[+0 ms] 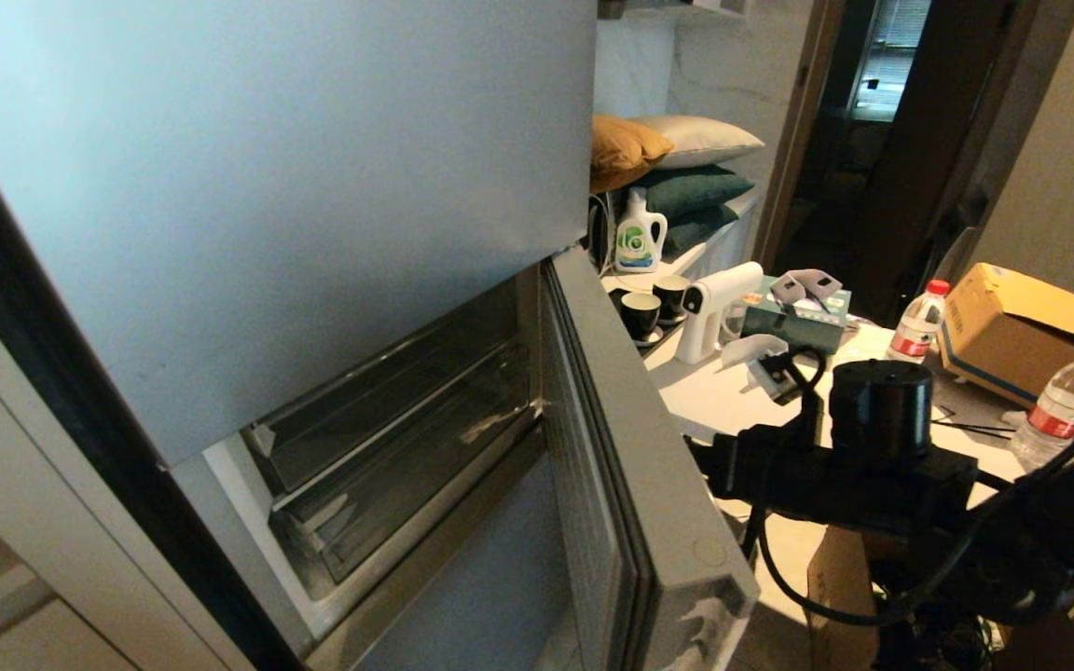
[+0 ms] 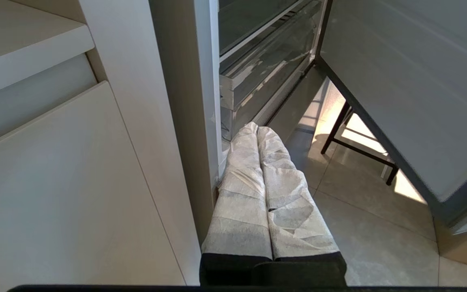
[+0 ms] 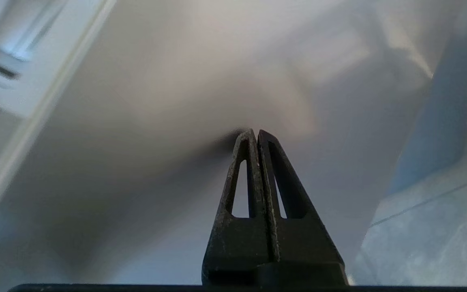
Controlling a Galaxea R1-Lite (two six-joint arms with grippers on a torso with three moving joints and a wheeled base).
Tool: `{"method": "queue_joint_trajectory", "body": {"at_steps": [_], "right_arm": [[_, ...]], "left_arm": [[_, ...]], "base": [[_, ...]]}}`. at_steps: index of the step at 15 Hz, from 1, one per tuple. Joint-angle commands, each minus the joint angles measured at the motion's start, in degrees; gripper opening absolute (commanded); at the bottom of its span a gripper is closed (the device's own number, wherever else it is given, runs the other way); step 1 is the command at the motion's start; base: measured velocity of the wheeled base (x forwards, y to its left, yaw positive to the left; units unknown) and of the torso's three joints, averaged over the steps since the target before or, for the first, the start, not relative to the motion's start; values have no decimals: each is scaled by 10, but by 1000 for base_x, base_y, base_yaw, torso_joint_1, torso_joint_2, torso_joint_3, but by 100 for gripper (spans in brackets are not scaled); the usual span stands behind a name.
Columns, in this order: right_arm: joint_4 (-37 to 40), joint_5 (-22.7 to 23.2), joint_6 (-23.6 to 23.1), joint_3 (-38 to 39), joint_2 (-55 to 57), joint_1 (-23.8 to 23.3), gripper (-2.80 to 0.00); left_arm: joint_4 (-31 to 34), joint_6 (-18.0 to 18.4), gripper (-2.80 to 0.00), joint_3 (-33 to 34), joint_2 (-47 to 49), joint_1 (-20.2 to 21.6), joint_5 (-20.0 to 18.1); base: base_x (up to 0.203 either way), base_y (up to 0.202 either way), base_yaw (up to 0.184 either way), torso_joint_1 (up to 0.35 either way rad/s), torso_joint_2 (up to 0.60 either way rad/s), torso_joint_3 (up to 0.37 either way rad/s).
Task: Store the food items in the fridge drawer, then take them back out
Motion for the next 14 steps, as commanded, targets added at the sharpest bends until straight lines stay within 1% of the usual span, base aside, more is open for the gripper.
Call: {"method": "queue_joint_trajectory", "body": {"at_steps": [1,5,8,10,11,14], "right_arm": [[-4,-12,-1,-33,41,30,-280],[-2,-14,-8,-105,65,61,-280],[-2,-15,-25,-160,125,89,-280],[-2,-17,-29,-200,158,109,-280],[-2,-23,-29,-222,173,117,-280],[1,-71,-32,-283,205,138,-280]], "left_arm": [[0,0,-280,0,0,0,0],[0,0,-280,0,0,0,0],[0,0,-280,0,0,0,0],[0,0,-280,0,0,0,0],[0,0,-280,0,0,0,0],[0,0,-280,0,0,0,0]], "base": [[0,0,0,0,0,0],[0,0,0,0,0,0],[0,0,0,0,0,0],[0,0,0,0,0,0],[0,0,0,0,0,0],[0,0,0,0,0,0]]}}
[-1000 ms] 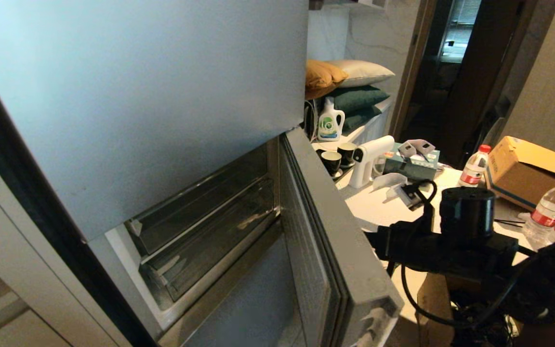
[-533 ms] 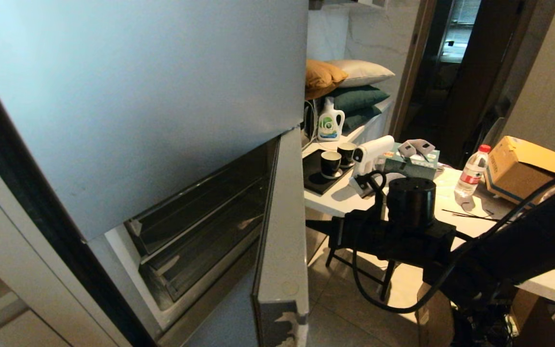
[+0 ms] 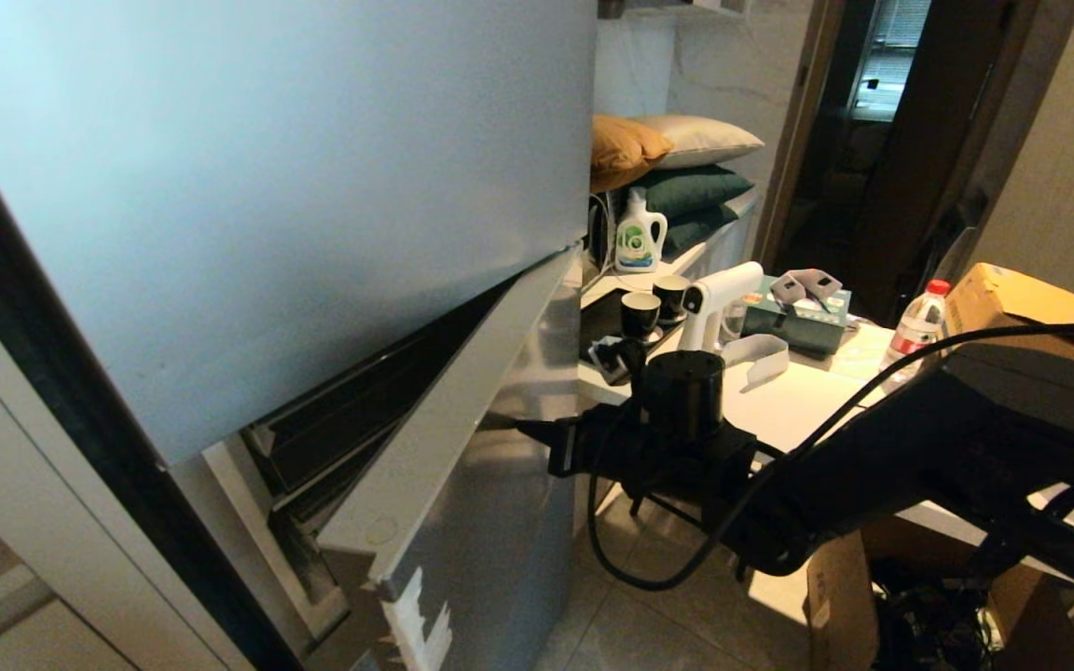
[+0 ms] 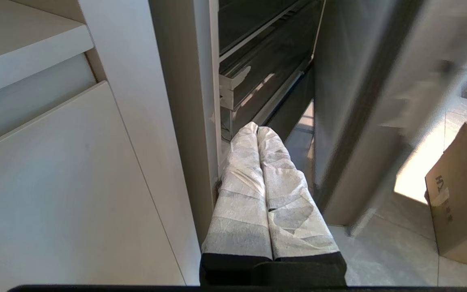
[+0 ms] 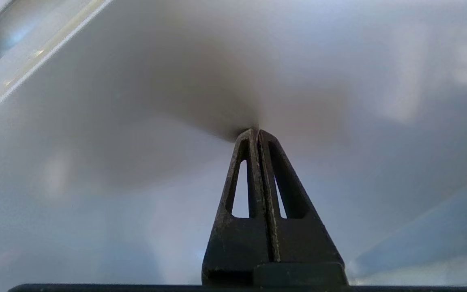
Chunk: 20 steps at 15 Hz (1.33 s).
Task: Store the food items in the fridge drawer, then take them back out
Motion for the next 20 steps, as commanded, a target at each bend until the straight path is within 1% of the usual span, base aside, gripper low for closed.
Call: {"method": "queue_joint_trajectory", "body": {"at_steps": [1,2,4,6,7,11,15,18,20], "right_arm": [[-5,-4,1,-19,24,7,-280],[-7,-4,0,-21,24,6,-280],[-12,-4,1,-54,40,6,-280],[-49,-3,-1,-83,65,5,-280],[-53,1,-1,-95,70,5,-280],[-54,38,2,-163,99,6,-280],[-68,41,7,-151,84,7,-280],[-69,59,23,-168,85,5,-280],[-69,57,19,-138,66,8,-280]], "left_arm": [[0,0,-280,-1,0,0,0],[0,0,-280,0,0,0,0],[0,0,-280,0,0,0,0],[0,0,-280,0,0,0,0],[0,0,-280,0,0,0,0],[0,0,-280,0,0,0,0],[0,0,-280,0,0,0,0],[0,0,-280,0,0,0,0],[0,0,-280,-1,0,0,0]], "base": [[0,0,0,0,0,0],[0,0,0,0,0,0],[0,0,0,0,0,0],[0,0,0,0,0,0],[0,0,0,0,0,0],[0,0,0,0,0,0],[0,0,0,0,0,0],[0,0,0,0,0,0],[0,0,0,0,0,0]]}}
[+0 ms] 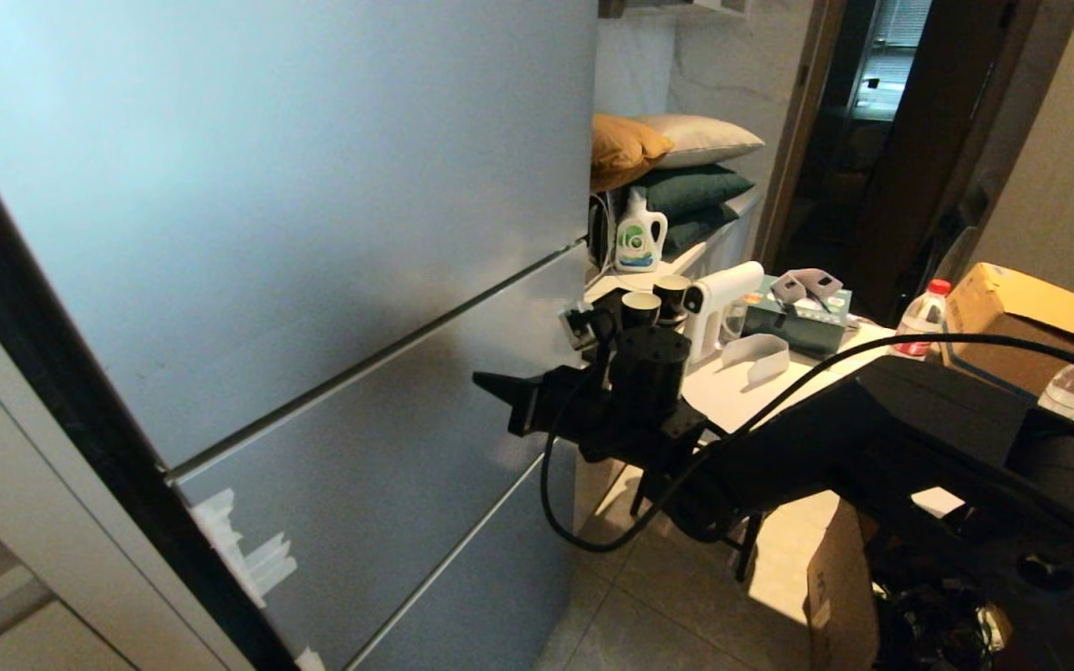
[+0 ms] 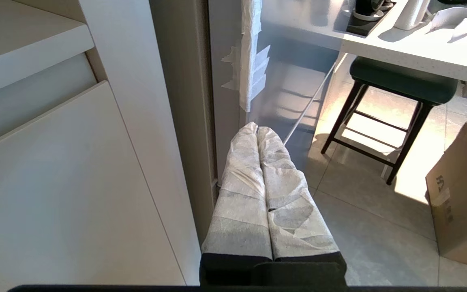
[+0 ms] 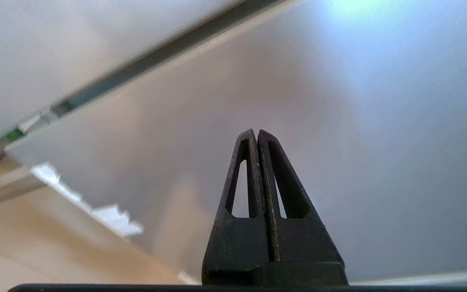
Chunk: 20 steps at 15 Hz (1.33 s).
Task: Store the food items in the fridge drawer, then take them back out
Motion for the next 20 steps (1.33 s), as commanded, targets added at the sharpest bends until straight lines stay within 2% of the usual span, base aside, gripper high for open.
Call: {"method": "queue_joint_trajectory", "body": {"at_steps": [1,4,6,8,11,12,13,15,17,20], "right_arm": [[-4,1,0,37,-34,5,-280],[-4,-7,-8,174,-164,24,-280],[-4,-39,-35,292,-267,39,-280],[-4,-100,-79,408,-371,46,-280],[-7,-215,-133,520,-524,41,-280],[-9,-241,-151,552,-571,20,-280],[-9,-254,-166,583,-611,-25,-280],[19,-243,-180,631,-714,-138,-280],[116,-221,-187,656,-847,-214,-280],[314,-213,-197,683,-1055,-268,-280]], "left_arm": [[0,0,-280,-1,0,0,0],[0,0,-280,0,0,0,0],[0,0,-280,0,0,0,0],[0,0,-280,0,0,0,0],[0,0,-280,0,0,0,0],[0,0,-280,0,0,0,0],[0,0,-280,0,0,0,0],[0,0,-280,0,0,0,0],[0,0,-280,0,0,0,0],[0,0,-280,0,0,0,0]], "base": [[0,0,0,0,0,0],[0,0,0,0,0,0],[0,0,0,0,0,0],[0,0,0,0,0,0],[0,0,0,0,0,0],[0,0,0,0,0,0],[0,0,0,0,0,0],[0,0,0,0,0,0],[0,0,0,0,0,0],[0,0,0,0,0,0]]}}
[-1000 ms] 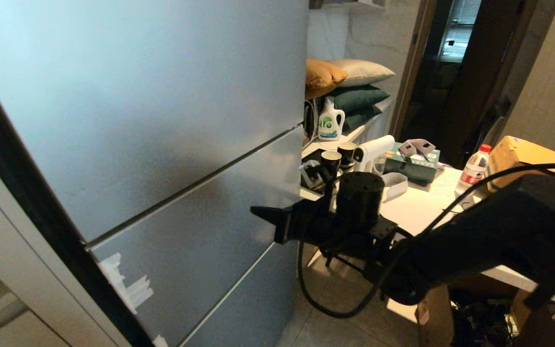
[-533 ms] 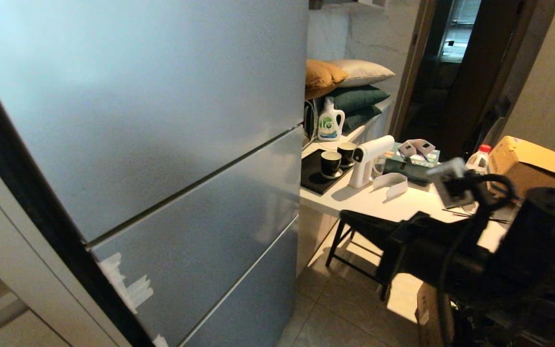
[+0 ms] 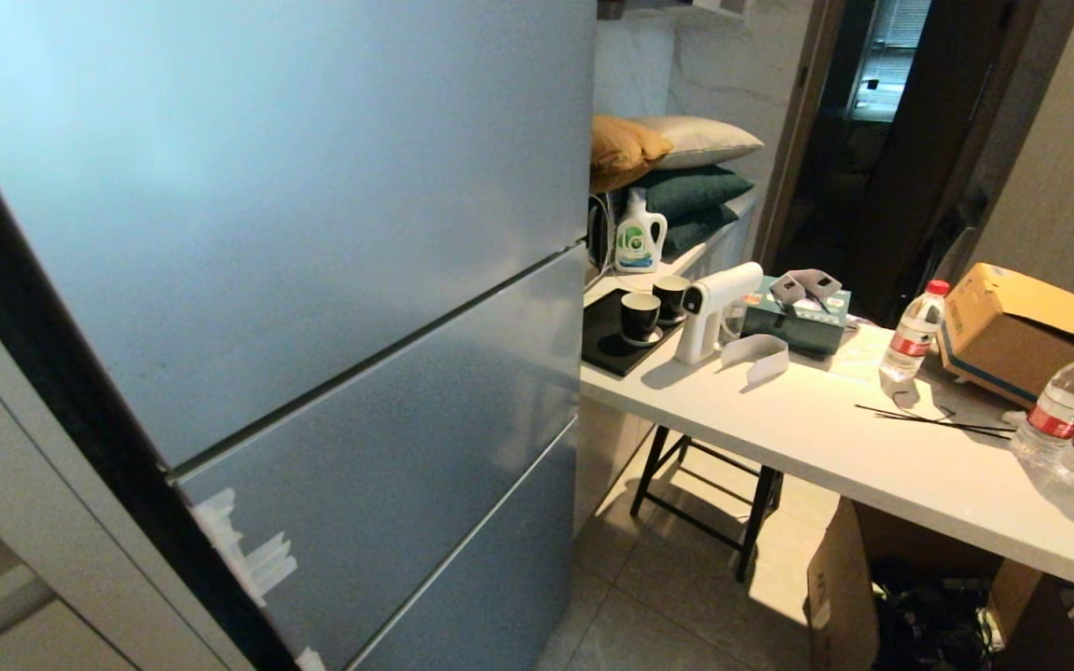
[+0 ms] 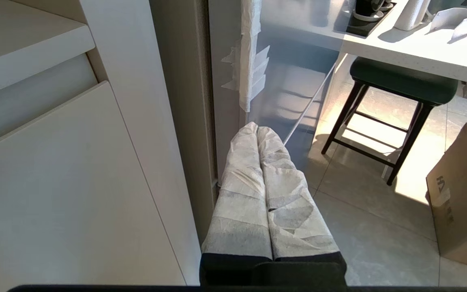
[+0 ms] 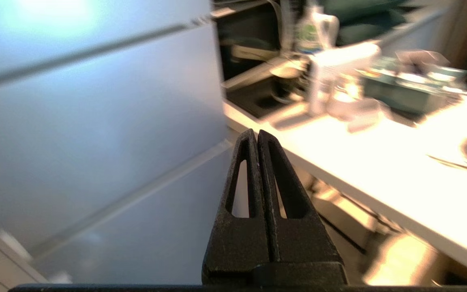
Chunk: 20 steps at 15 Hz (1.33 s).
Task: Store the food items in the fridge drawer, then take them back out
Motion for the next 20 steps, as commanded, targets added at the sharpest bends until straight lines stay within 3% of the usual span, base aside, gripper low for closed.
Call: {"method": "queue_joint_trajectory", "body": {"at_steps": [1,4,7,10,12,20], "right_arm": [[124,1,-9,21,-183,-29,-280],[229,0,-53,119,-270,-60,-280],[328,4,-68,131,-326,-116,-280],[345,-3,-68,132,-425,-122,-280],[358,-26,-36,135,-426,-124,-280],[358,-27,-39,135,-425,-124,-280]], "left_arm": [[0,0,-280,0,0,0,0],[0,0,-280,0,0,0,0],[0,1,-280,0,0,0,0],[0,0,-280,-1,0,0,0],[0,0,-280,-1,0,0,0],[0,0,-280,-1,0,0,0]], "base": [[0,0,0,0,0,0],[0,0,0,0,0,0],[0,0,0,0,0,0],[0,0,0,0,0,0],[0,0,0,0,0,0],[0,0,0,0,0,0]]}}
